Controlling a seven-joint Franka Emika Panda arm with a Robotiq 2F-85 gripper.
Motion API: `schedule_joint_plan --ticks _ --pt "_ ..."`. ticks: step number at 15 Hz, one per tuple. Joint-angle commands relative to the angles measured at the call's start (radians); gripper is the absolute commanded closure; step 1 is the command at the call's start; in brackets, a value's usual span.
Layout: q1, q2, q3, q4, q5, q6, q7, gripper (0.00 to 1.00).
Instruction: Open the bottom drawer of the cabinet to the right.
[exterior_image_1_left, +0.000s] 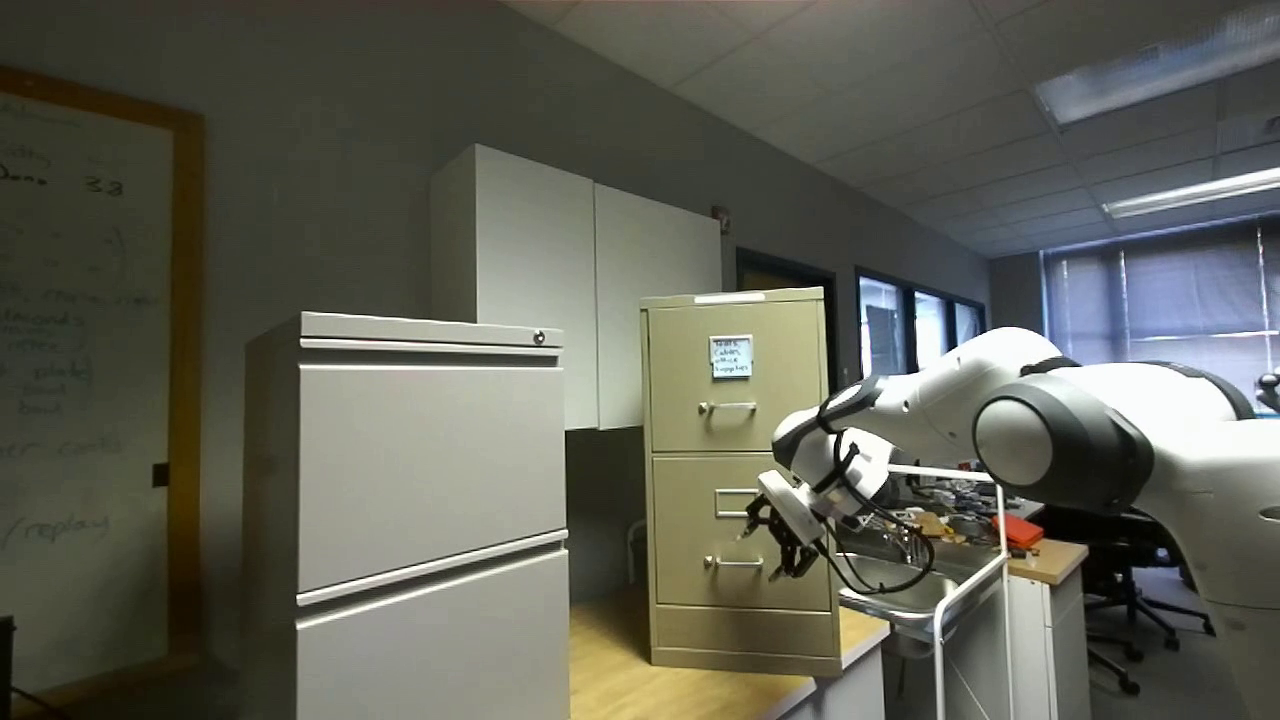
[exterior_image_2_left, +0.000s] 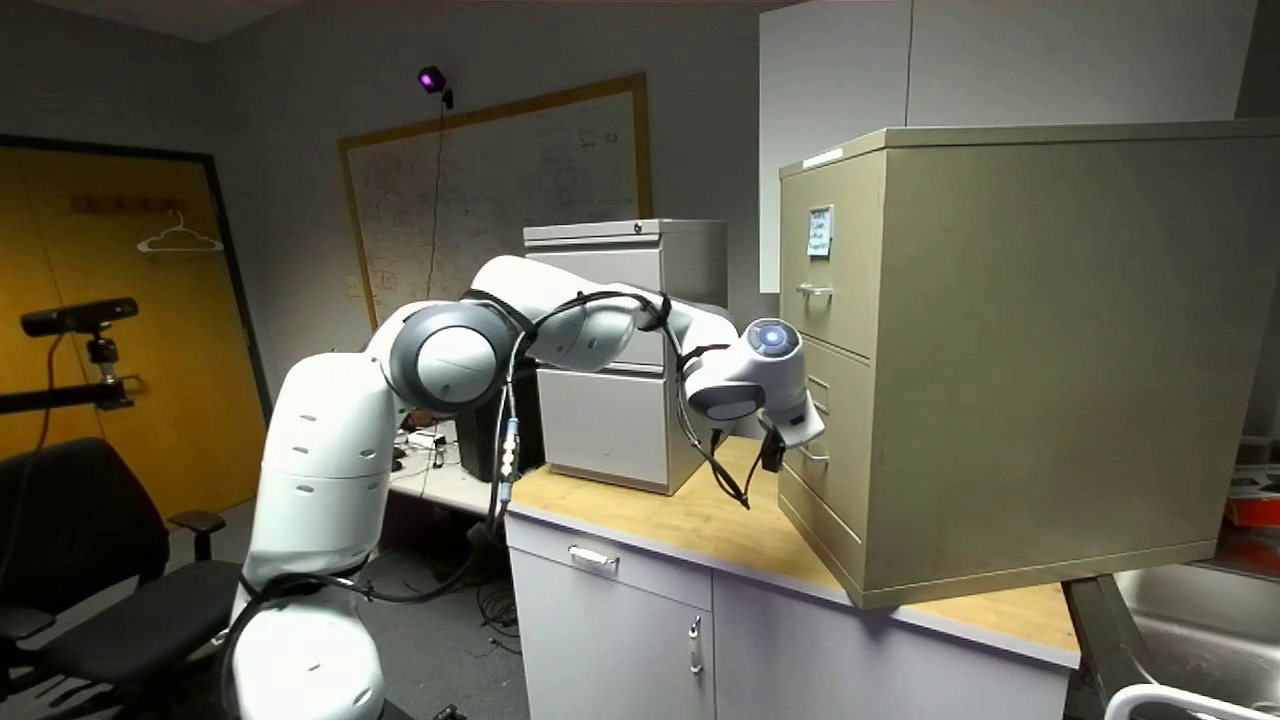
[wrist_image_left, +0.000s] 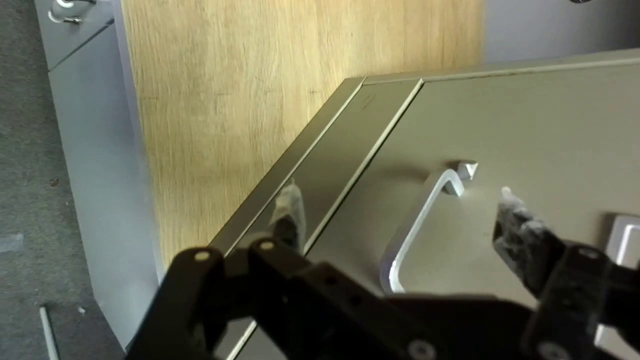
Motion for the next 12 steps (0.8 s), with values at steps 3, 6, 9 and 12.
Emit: schedule_joint_plan --ticks 3,6,9,12 --pt "-0.035 0.1 -0.01 0.13 0.046 -0.039 0.045 0.0" --pt "-0.045 0.161 -0.012 0.212 0.03 -0.075 0.083 0.0" --pt "-0.047 0.224 -0.005 0.284 0.017 -0.117 0.108 0.0" --pt "-0.043 0.277 0.003 0.309 0.013 -0.159 0.123 0.0"
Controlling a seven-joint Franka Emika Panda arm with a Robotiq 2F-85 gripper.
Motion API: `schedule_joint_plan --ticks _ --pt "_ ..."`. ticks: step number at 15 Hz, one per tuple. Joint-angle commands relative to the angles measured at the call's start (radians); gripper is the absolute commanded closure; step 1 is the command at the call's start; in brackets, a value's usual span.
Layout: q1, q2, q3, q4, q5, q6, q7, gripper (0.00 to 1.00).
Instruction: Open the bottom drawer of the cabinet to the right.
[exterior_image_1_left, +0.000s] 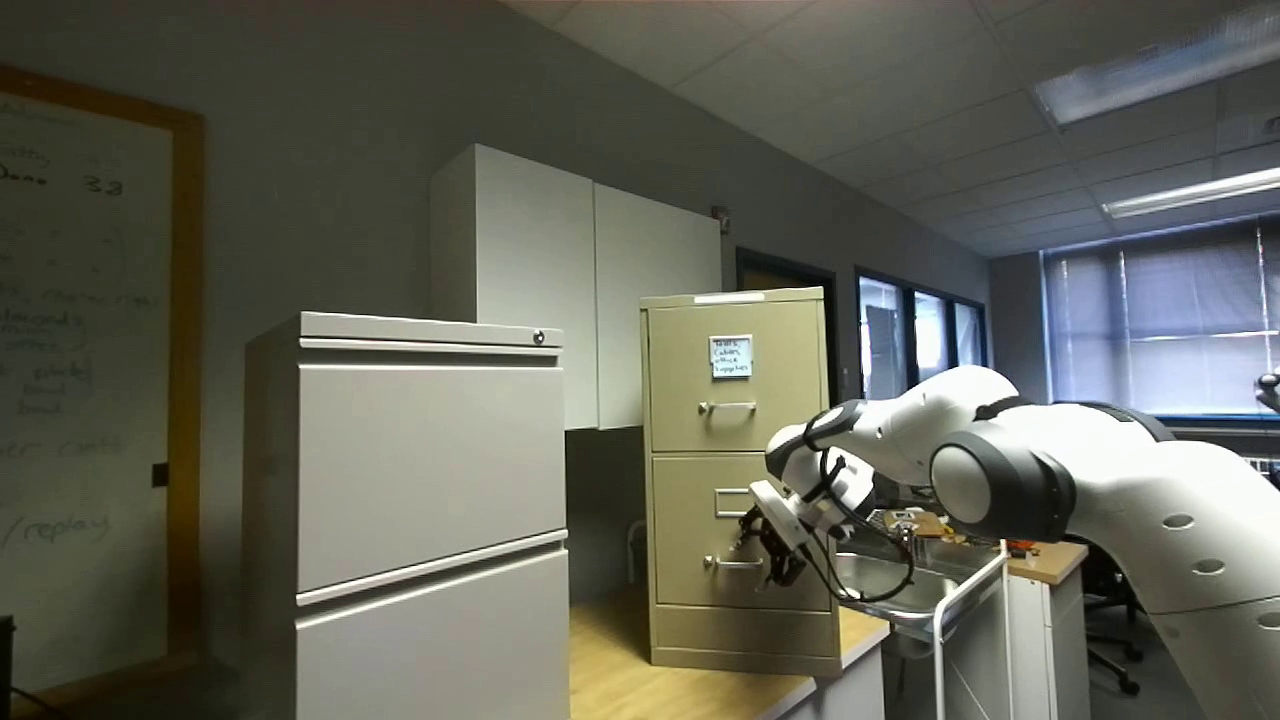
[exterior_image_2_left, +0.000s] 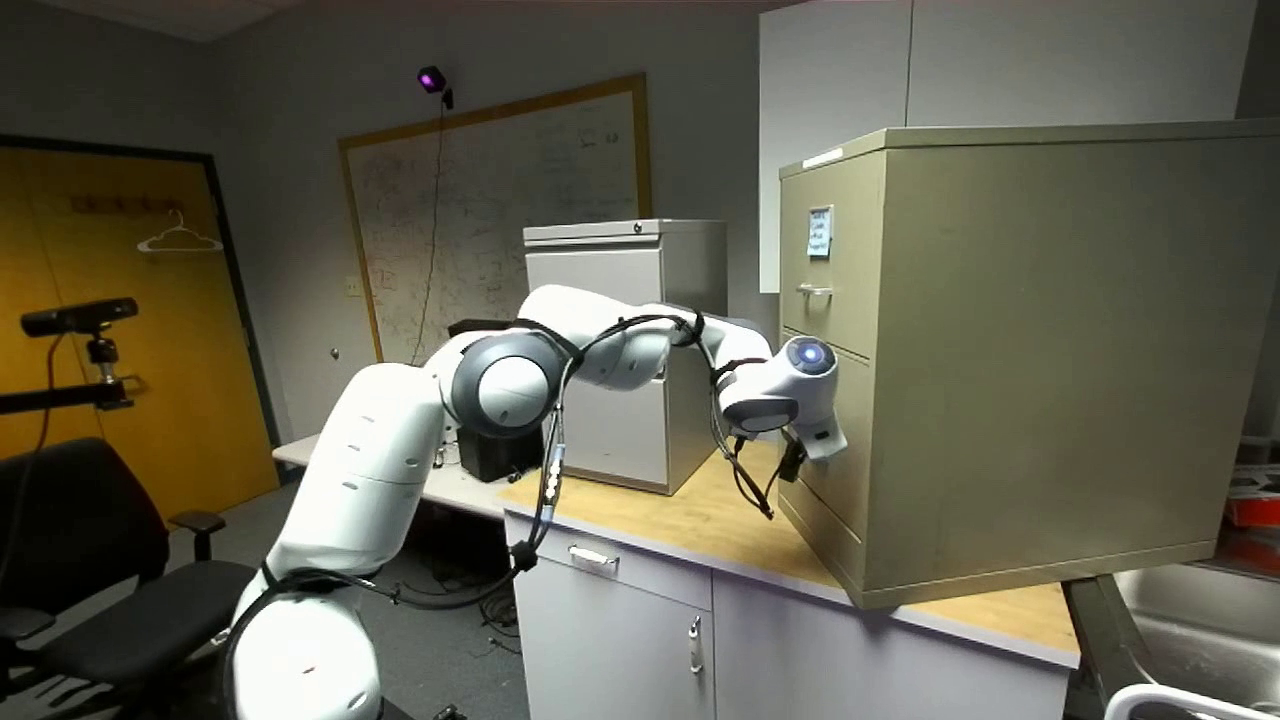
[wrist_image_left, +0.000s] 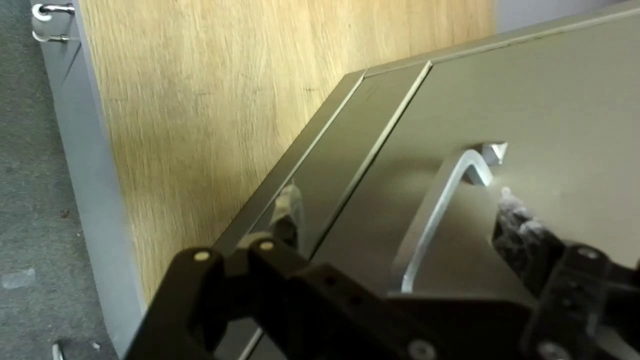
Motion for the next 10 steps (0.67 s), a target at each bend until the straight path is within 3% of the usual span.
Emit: schedule_joint_plan --ticks 1,5,10 --pt "-0.007 0.091 0.008 0.085 -0.019 -0.053 0.06 0.0" --pt "-0.002 0.097 -0.014 0.07 -0.052 -0.071 0.098 0.0" --pt "0.078 0.004 -0.099 0.015 -0.321 -0.049 0.35 0.0"
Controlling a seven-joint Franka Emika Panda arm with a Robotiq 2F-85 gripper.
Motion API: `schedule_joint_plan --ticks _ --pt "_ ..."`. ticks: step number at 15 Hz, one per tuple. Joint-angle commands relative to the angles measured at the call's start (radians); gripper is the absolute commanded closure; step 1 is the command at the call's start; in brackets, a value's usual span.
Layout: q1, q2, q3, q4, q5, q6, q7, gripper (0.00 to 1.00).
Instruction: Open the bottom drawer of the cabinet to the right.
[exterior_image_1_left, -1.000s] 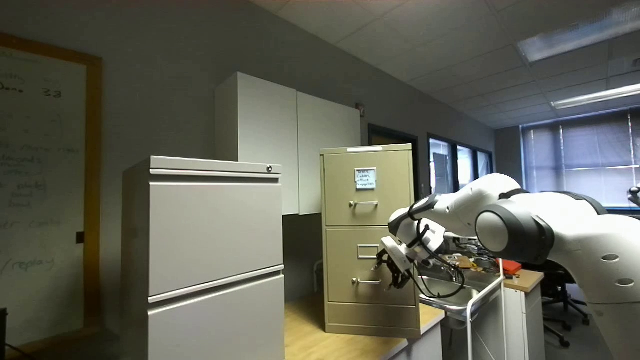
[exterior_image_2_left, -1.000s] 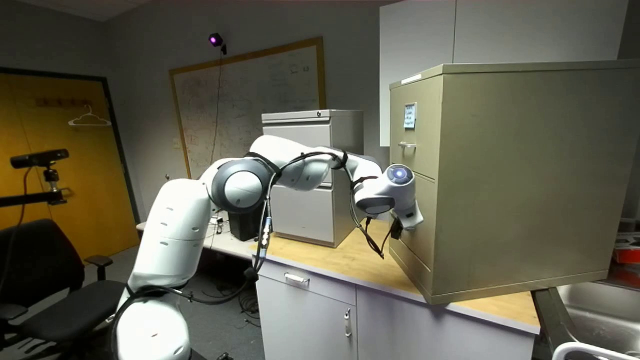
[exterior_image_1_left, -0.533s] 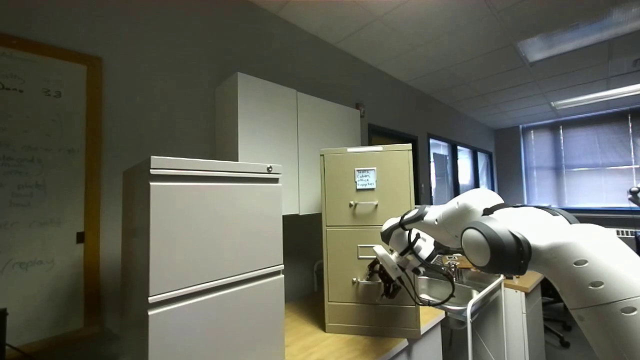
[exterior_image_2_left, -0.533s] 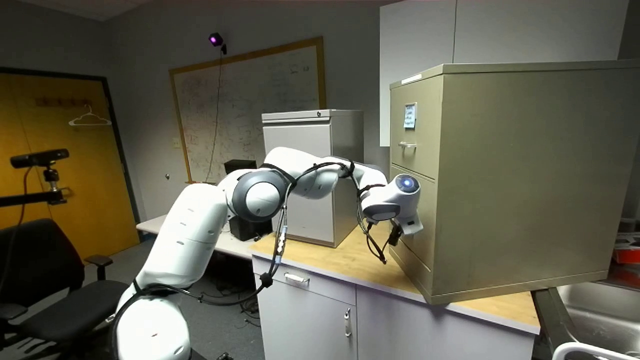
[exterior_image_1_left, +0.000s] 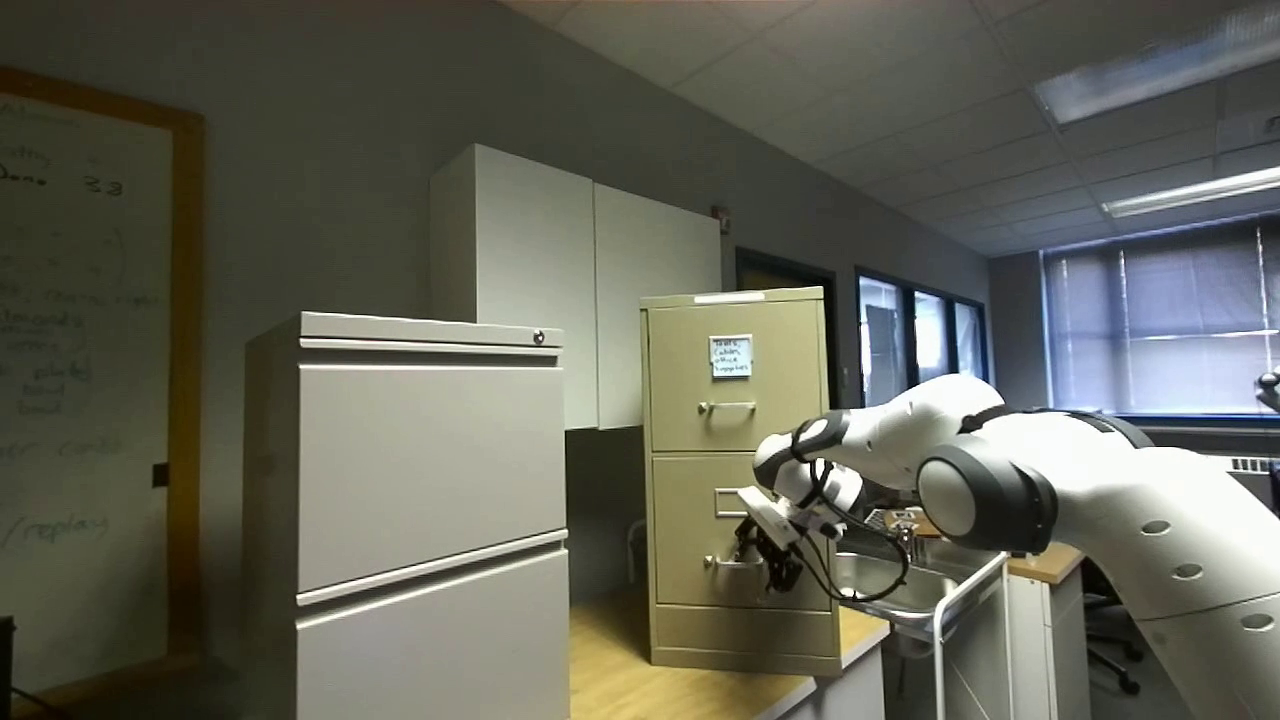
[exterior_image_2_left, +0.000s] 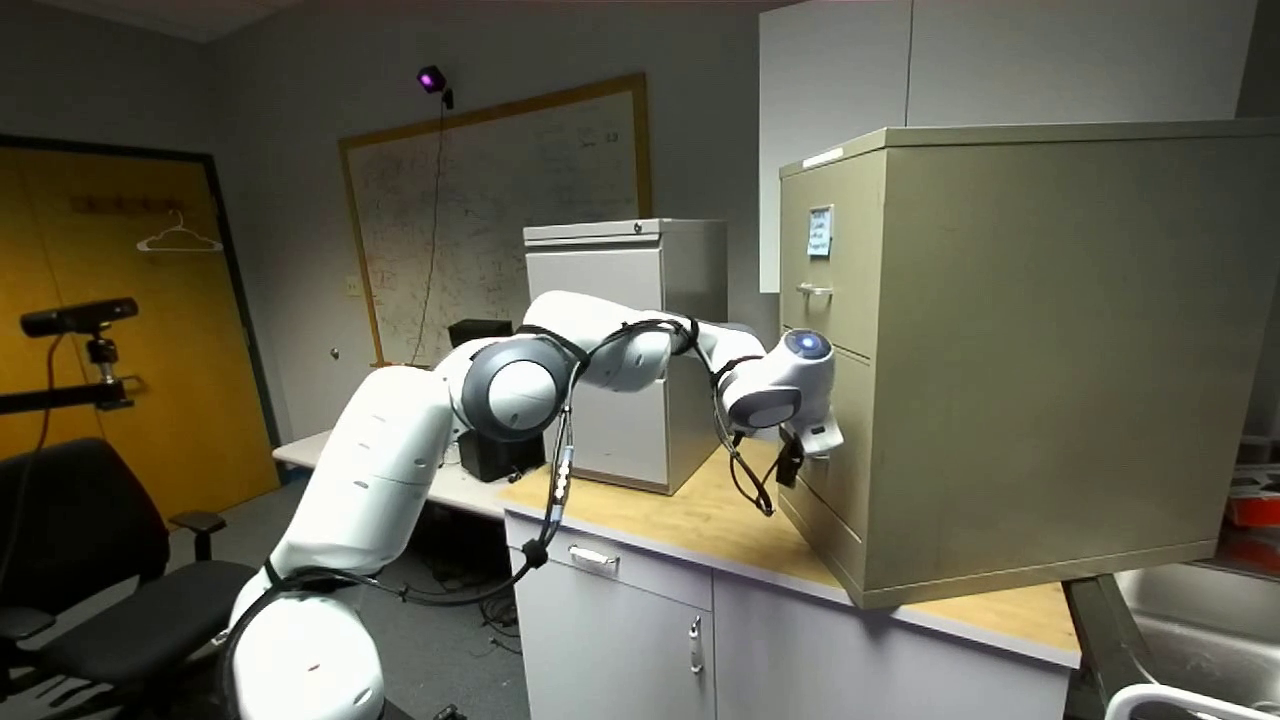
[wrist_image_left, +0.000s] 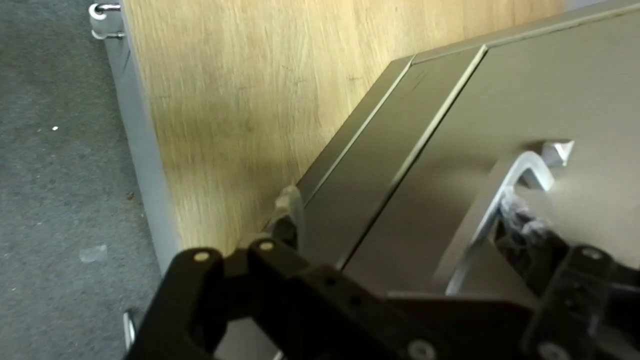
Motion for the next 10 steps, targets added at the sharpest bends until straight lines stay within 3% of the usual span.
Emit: schedule_joint_plan --ticks 1,4,7,9,10 --pt "0.061 -0.068 -0.074 -0.061 -0.213 0.014 0.219 0.0" --pt "0.116 -0.107 -0.121 -0.048 -0.451 -0.026 0.438 0.0" --pt "0.156 -0.093 -0.152 0.024 -0.678 -0.145 0.636 0.0" --pt "0.149 -0.089 -0.12 0.05 -0.743 -0.198 0.652 0.0" --pt "0.129 -0.097 -0.089 0.036 -0.722 -0.162 0.614 0.0"
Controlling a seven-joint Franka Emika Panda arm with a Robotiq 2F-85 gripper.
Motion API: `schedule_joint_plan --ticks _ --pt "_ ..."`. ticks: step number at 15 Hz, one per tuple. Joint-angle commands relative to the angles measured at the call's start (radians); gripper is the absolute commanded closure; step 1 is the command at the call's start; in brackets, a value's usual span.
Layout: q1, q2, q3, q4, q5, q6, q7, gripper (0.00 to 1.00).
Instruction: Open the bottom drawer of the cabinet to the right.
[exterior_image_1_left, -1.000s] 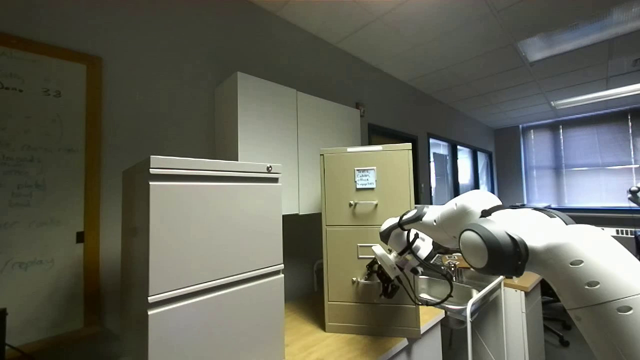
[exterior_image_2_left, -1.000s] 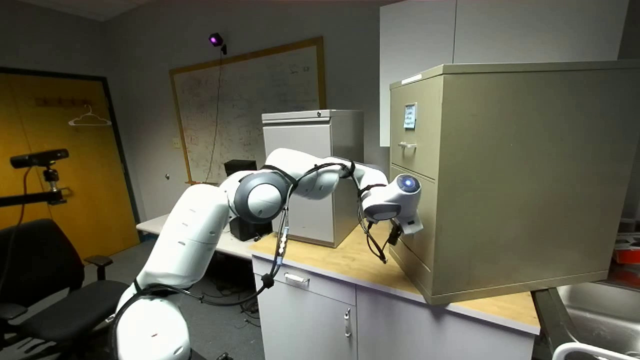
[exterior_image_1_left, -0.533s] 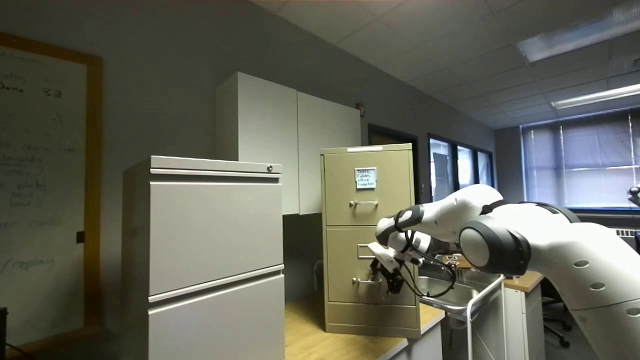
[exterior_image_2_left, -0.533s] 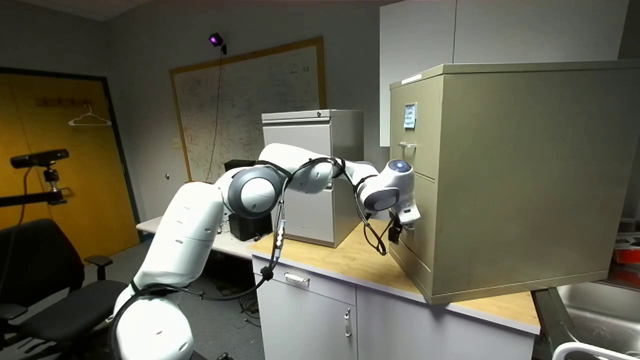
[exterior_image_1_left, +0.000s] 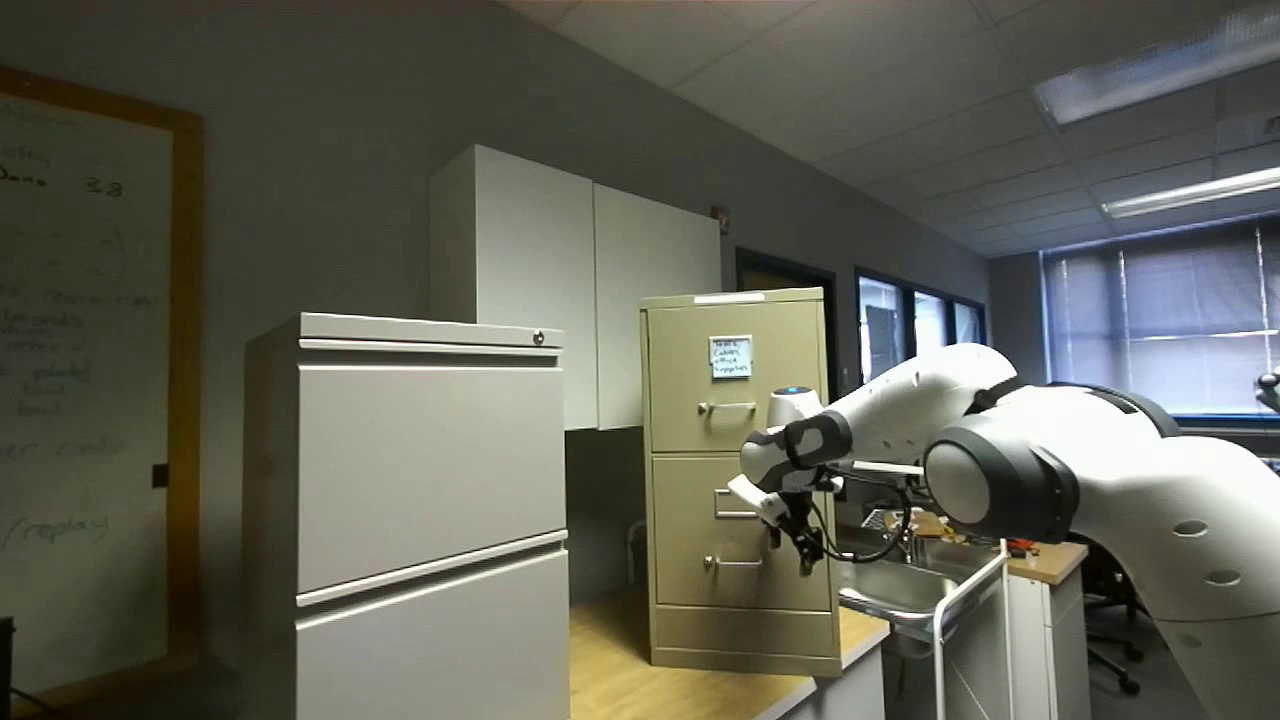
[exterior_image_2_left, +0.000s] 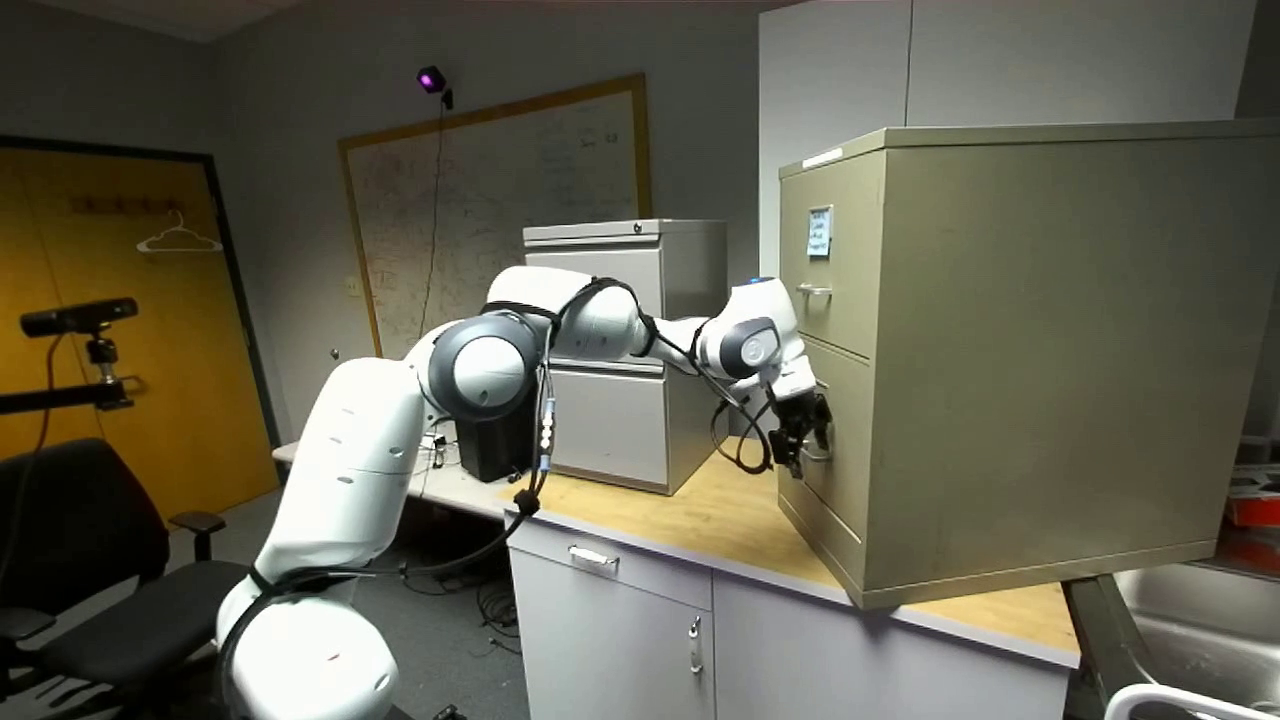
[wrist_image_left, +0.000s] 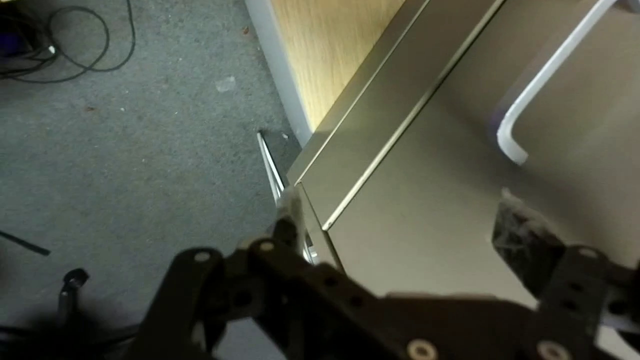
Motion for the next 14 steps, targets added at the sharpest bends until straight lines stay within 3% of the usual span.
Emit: schedule_joint_plan --ticks 1,5,6,14 --pt "-0.021 -0.008 0.055 0.011 -0.023 0.016 -0.012 0.0" --pt "-0.03 -0.061 0.119 -0.068 -0.005 0.158 -0.209 0.0" --pt "-0.025 -0.003 0.091 -0.003 -0.017 0.117 -0.127 0.0" --pt "-0.025 -0.029 0.108 -0.034 -0.012 0.144 -0.185 0.0"
